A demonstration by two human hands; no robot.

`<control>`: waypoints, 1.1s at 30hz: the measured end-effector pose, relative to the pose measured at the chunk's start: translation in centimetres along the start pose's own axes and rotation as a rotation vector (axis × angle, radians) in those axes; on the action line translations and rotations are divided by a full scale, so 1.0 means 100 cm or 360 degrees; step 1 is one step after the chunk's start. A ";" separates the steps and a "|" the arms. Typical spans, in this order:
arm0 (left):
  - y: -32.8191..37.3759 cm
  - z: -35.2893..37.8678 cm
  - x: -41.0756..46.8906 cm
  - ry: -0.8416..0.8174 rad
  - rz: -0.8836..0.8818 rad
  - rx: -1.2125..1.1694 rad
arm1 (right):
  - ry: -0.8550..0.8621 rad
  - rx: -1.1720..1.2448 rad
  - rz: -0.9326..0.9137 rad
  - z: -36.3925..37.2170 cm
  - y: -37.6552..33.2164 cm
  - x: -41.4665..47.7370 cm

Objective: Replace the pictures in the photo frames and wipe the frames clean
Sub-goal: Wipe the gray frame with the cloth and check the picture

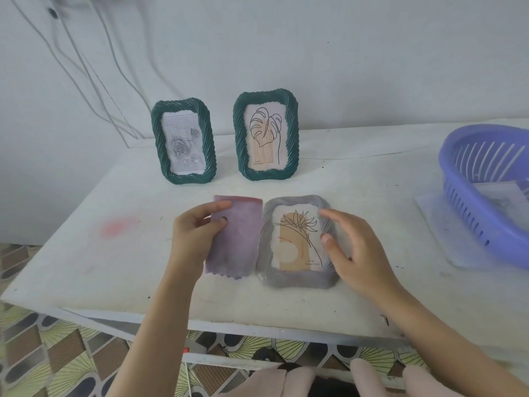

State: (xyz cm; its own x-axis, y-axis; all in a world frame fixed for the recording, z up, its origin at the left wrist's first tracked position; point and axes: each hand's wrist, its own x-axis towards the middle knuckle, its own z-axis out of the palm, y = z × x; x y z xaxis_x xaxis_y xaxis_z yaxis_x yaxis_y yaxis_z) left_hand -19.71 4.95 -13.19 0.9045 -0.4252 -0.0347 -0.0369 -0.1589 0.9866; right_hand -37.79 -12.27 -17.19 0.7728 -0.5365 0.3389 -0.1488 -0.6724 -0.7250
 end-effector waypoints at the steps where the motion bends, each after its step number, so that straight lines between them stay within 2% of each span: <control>1: 0.005 0.004 -0.002 -0.0064 0.0017 -0.0134 | -0.0033 0.0159 0.0046 0.001 -0.009 0.001; 5: 0.019 0.028 -0.012 -0.0286 0.0091 -0.0425 | -0.0257 0.0911 0.0292 0.008 -0.039 0.009; 8: 0.020 0.046 -0.017 -0.0380 0.0127 -0.0442 | -0.0185 0.1220 0.0393 0.012 -0.049 0.015; 11: 0.014 0.052 -0.020 -0.0428 0.0197 -0.0328 | -0.0038 0.1004 0.0511 0.010 -0.043 0.024; 14: -0.005 0.044 -0.019 -0.0522 0.0423 0.0233 | -0.0189 0.0586 0.0556 0.002 -0.027 0.030; 17: -0.028 0.032 -0.023 -0.0697 0.0504 0.0869 | -0.0259 -0.0183 0.0286 -0.002 -0.011 0.028; 19: -0.041 0.026 -0.023 -0.0723 0.0539 0.1074 | -0.0178 -0.0605 0.0126 0.000 -0.006 0.024; 21: -0.048 0.023 -0.023 -0.0728 0.0578 0.1126 | -0.0250 -0.0718 0.0038 0.004 -0.006 0.021; 24: -0.054 0.021 -0.022 -0.0783 0.0665 0.1254 | -0.0630 -0.0909 0.0057 0.015 -0.003 0.017; 25: -0.055 0.020 -0.021 -0.0799 0.0683 0.1290 | -0.0662 -0.0917 0.0057 0.018 -0.001 0.017; 33: -0.057 0.019 -0.019 -0.0842 0.0676 0.1291 | -0.0481 -0.0736 -0.0003 0.035 0.004 0.054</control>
State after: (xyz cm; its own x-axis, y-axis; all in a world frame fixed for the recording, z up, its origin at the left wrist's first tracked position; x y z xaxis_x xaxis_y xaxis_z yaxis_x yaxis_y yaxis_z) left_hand -22.02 4.95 -19.05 0.4577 -0.8886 0.0306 -0.7563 -0.3710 0.5389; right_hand -31.52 -13.63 -17.74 0.9059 -0.4105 0.1038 -0.3498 -0.8637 -0.3627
